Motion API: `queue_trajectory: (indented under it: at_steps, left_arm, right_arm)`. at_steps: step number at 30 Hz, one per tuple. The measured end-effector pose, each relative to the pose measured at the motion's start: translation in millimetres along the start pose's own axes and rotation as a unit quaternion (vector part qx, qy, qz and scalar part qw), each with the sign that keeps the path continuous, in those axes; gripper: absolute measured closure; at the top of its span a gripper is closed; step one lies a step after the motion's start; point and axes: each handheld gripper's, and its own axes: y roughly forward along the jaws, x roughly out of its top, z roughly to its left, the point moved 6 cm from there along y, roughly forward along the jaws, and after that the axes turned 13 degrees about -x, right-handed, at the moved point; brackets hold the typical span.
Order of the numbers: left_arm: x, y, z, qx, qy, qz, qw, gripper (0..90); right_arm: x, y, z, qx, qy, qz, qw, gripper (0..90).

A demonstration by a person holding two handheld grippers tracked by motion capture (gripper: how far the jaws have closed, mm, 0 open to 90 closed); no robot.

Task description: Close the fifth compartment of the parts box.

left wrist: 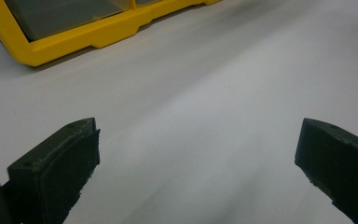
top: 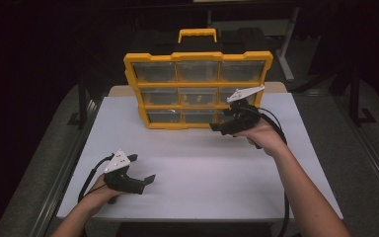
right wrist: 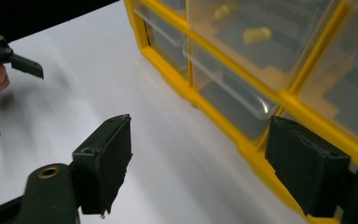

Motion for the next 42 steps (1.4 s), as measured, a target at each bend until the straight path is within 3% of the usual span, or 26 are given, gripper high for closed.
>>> queue_trajectory:
  at_steps: [13,20,25,42]
  left_arm:
    - [-0.9,0.1,1.1,0.002,0.003,0.003,1.0000,0.0]
    - [-1.1,-0.3,1.6,0.002,0.002,0.003,1.0000,0.0]
    - [-1.3,-0.7,1.8,0.002,0.003,0.004,1.0000,0.0]
    - [-1.5,-0.9,0.9,0.000,0.006,0.005,1.0000,0.0]
  right_arm:
    - [-45.1,3.8,9.9,-0.016,0.002,0.007,0.9998,12.0]
    - [-66.3,2.6,14.9,-0.020,0.010,0.007,0.9997,1.5]
    - [-81.6,0.9,19.5,-0.022,0.005,0.011,0.9997,0.0]
    - [-120.0,-13.9,21.6,-0.026,0.025,0.001,0.9994,0.0]
